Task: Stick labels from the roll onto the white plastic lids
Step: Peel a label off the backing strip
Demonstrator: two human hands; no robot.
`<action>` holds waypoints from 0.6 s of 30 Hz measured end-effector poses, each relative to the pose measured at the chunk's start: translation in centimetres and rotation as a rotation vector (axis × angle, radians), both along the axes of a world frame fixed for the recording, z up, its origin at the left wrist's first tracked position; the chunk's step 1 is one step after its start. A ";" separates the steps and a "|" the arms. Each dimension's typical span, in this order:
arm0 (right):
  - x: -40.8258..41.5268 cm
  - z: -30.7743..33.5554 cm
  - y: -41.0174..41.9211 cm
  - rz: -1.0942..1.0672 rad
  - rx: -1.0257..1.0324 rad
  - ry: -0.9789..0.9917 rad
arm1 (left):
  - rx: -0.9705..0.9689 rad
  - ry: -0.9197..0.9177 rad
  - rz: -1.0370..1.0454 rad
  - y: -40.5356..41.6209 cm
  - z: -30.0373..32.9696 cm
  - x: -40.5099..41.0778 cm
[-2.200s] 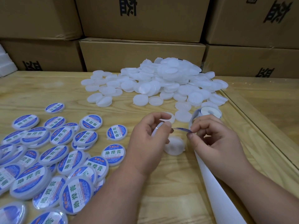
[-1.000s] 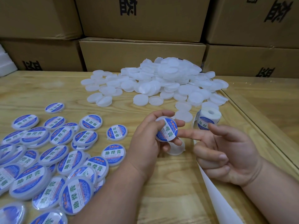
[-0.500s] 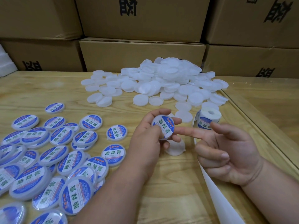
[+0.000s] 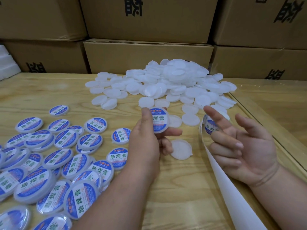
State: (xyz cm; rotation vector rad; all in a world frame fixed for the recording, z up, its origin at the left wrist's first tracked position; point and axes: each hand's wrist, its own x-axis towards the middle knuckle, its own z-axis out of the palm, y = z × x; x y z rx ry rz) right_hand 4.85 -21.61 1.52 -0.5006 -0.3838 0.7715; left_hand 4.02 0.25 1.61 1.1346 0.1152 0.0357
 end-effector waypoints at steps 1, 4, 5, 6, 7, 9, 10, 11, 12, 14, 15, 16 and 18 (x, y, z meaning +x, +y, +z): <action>0.1 -0.1 -0.1 -0.033 0.000 0.001 | 0.005 0.003 0.019 0.0 0.0 0.0; 0.1 -0.2 -0.3 -0.181 -0.057 -0.003 | 0.036 -0.024 0.040 -0.2 -0.3 0.2; 0.1 0.0 -0.3 -0.257 -0.110 -0.011 | 0.043 -0.030 0.040 -0.2 -0.3 0.2; 0.1 0.1 -0.2 -0.341 -0.172 -0.019 | 0.046 -0.031 0.039 -0.2 -0.4 0.3; 0.0 0.1 0.0 -0.423 -0.230 -0.021 | 0.038 -0.030 0.037 -0.1 -0.4 0.3; 0.1 0.1 0.7 -0.611 -0.326 -0.004 | -0.052 -0.027 0.032 0.1 -0.2 0.3; 0.2 -0.1 1.0 -0.728 -0.369 0.005 | -0.114 -0.015 0.034 0.1 -0.2 0.3; 0.3 -0.3 1.3 -0.848 -0.412 0.006 | -0.174 0.004 0.042 0.2 -0.1 0.3; 0.3 -0.5 1.5 -0.958 -0.457 -0.005 | -0.224 0.025 0.058 0.3 -0.1 0.4; 0.2 -0.7 1.7 -1.124 -0.557 -0.057 | -0.289 0.054 0.086 0.5 0.0 0.6; 0.2 -0.8 1.8 -1.177 -0.606 -0.088 | -0.315 0.065 0.091 0.6 0.0 0.6; 0.1 -0.8 1.9 -1.213 -0.649 -0.114 | -0.342 0.076 0.096 0.7 0.1 0.6; 0.1 -0.8 2.1 -1.261 -0.710 -0.132 | -0.414 0.097 0.111 0.8 0.2 0.6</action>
